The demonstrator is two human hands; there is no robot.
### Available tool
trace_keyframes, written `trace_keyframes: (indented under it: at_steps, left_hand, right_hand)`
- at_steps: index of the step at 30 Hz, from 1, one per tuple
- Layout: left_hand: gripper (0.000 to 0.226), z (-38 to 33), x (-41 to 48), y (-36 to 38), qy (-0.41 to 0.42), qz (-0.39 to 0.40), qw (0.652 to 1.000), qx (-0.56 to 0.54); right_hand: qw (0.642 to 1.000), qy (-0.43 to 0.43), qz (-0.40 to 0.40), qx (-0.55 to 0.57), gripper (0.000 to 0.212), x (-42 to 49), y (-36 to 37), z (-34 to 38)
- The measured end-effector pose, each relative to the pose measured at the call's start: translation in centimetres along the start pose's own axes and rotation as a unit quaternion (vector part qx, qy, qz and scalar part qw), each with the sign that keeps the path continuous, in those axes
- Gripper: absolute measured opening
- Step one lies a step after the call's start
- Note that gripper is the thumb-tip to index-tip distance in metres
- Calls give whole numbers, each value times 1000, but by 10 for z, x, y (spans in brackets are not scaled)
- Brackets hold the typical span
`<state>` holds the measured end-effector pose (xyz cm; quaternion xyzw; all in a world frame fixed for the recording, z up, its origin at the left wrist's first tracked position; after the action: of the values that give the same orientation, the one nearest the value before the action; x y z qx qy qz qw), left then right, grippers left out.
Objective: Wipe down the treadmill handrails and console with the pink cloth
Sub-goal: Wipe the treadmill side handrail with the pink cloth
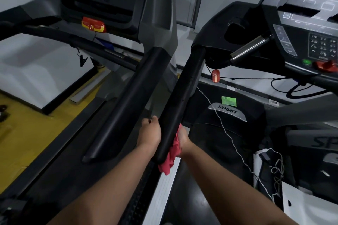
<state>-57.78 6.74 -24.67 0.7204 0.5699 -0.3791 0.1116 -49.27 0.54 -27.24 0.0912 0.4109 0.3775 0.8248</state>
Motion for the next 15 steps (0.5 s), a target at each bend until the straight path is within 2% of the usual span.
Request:
trace_keyframes:
  at_steps: [4,6,7,9,11,13,15]
  left_hand:
    - [48,-4,0,3,-2,1,999,47]
    - [50,-3,0,5,-8,6,998,61]
    - [50,-3,1,5,-6,9,998,61]
    - [51,-2,2,6,-10,11,998,54]
    - [46,-3,1,6,-4,12,998,57]
    - [38,-4,1,6,13,15,999,46]
    - [35,-3,-1,5,20,32,999,1]
  right_hand:
    - [996,-66,-35,-39,40,-12,-5,3]
    - [975,-158,-47,-150,44,-21,-5,18]
    - [942,-219,-61,-246,43,-31,-4,31]
    - [844,-336,-60,-414,46,-55,6,56]
    - [742,-400,-31,-537,52,-72,21,67]
    - [629,-411,-10,-660,52,-77,39,70]
    - [546,-391,-11,-741,50,-75,55,72]
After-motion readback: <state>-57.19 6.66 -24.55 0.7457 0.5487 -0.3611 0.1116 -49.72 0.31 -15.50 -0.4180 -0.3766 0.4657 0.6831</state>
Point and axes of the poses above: each hand's wrist, its own x-axis towards the middle knuckle, its own y-axis out of the palm, z = x × y, the point moved 8 cm from there along x, towards the middle knuckle, and after that the axes turned 12 degrees about -y, right-handed, at the moved point
